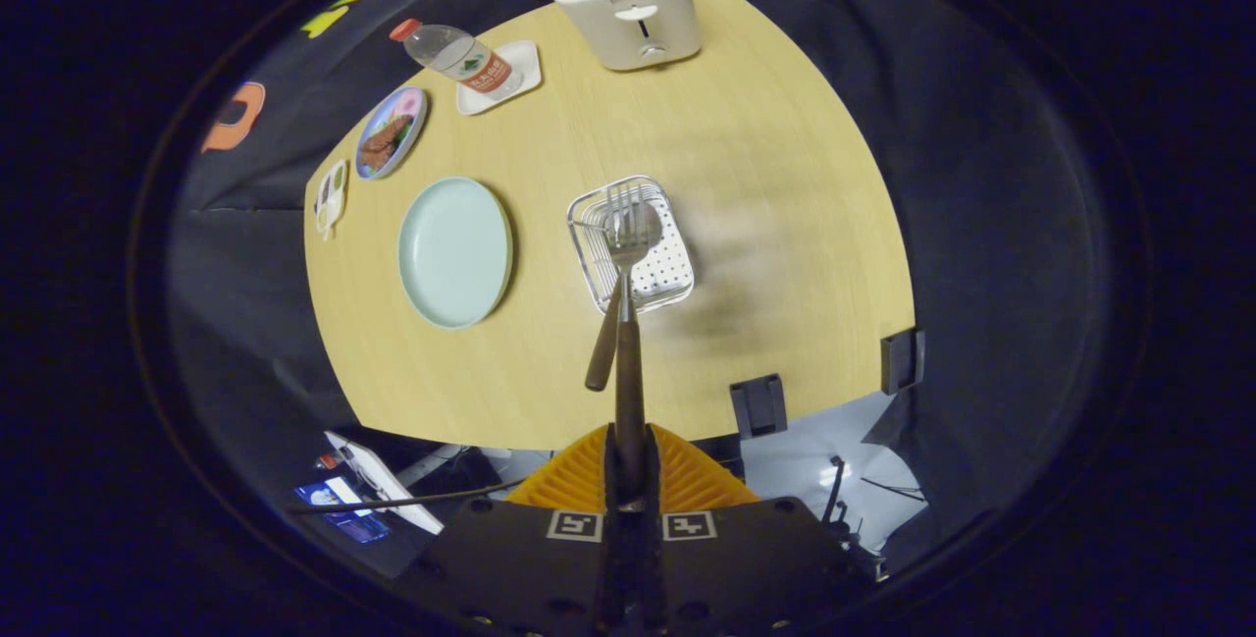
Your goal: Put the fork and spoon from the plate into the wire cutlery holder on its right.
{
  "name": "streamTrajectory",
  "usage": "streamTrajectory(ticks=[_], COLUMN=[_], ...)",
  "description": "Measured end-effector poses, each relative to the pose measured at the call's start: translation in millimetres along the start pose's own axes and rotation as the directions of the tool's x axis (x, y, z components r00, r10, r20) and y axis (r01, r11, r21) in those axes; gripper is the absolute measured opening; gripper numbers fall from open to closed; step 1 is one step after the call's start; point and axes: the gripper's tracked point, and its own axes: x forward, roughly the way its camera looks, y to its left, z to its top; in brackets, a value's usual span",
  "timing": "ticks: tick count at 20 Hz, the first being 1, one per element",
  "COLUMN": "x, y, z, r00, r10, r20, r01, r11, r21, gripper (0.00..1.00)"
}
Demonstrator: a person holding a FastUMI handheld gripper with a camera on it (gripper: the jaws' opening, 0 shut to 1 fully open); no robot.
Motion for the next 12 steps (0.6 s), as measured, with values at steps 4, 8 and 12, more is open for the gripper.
streamTrajectory(ticks=[4, 8, 12], x=[2.2, -2.9, -17.6], y=[3.7, 14.0, 22.9], z=[6.5, 17.5, 39.4], r00=[1.0, 0.997, 0.977], r10=[0.022, 0.052, 0.029], r20=[0.004, 0.062, 0.209], r01=[-0.022, -0.052, -0.008], r11=[1.0, 0.999, 0.995], r21=[0.022, -0.004, -0.1], gripper=[0.15, 0.44, 0.69])
